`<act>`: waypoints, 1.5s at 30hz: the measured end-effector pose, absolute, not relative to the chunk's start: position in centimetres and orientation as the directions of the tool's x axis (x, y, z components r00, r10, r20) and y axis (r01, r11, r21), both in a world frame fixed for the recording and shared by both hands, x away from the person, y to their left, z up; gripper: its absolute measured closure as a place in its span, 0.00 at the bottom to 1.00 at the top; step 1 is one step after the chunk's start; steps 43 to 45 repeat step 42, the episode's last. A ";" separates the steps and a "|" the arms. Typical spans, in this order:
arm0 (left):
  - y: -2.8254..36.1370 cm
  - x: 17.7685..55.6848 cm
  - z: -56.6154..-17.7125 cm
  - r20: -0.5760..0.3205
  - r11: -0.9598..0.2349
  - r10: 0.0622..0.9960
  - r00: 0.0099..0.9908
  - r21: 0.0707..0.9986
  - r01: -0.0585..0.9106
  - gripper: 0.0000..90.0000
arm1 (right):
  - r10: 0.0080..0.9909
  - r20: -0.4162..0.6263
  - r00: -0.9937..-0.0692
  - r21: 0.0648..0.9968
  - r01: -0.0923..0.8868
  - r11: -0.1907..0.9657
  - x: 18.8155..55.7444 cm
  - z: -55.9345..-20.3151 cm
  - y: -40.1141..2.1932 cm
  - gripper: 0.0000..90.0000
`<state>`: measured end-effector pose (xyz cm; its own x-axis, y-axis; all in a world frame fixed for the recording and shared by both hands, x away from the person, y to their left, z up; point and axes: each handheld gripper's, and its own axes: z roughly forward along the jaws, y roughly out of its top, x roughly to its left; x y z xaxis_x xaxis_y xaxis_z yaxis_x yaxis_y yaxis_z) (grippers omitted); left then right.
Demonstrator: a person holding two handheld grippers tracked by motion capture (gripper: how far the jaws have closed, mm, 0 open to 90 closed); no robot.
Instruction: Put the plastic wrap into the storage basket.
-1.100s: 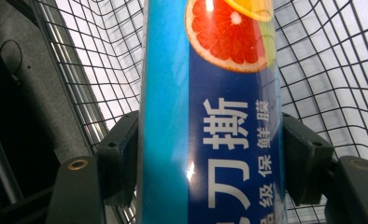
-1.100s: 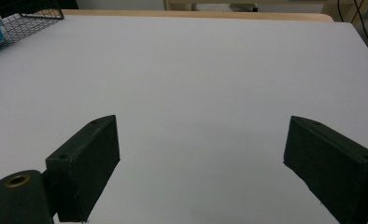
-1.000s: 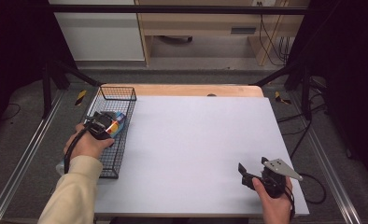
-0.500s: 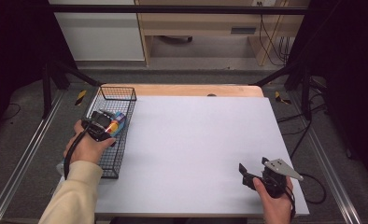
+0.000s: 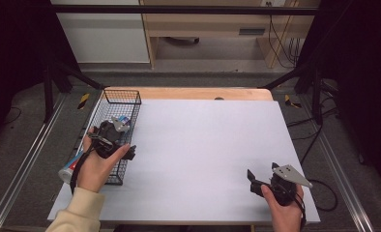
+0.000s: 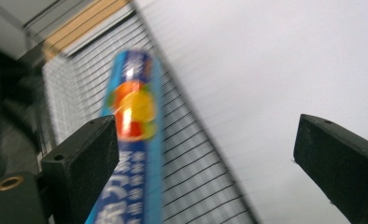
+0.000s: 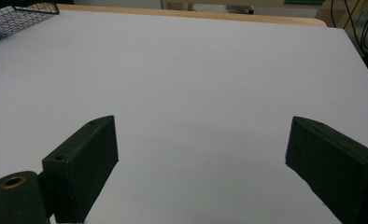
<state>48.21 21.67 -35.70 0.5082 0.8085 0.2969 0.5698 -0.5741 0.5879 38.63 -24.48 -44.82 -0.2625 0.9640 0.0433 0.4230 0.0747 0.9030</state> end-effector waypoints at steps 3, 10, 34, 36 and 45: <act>20.6 47.2 -35.4 0.286 -0.583 0.790 0.542 0.624 0.520 0.07 | 0.966 0.040 -0.256 0.903 0.423 0.075 38.5 -44.7 -24.5 0.10; 17.6 45.4 -35.5 0.230 -0.555 0.751 0.619 0.727 0.403 0.07 | 0.970 0.038 -0.239 0.907 0.415 0.067 38.4 -44.6 -25.0 0.09; 13.6 43.9 -44.4 0.093 -0.539 0.631 0.770 0.767 0.348 0.07 | 0.977 -0.007 -0.212 0.896 0.432 0.101 38.7 -45.4 -26.2 0.08; 14.0 43.5 -44.9 0.107 -0.553 0.627 0.772 0.759 0.344 0.07 | 0.977 -0.010 -0.214 0.890 0.443 0.106 38.8 -45.5 -26.1 0.08; 15.6 42.6 -45.6 0.126 -0.523 0.611 0.782 0.805 0.280 0.07 | 0.977 -0.011 -0.214 0.891 0.442 0.107 39.0 -45.7 -26.1 0.07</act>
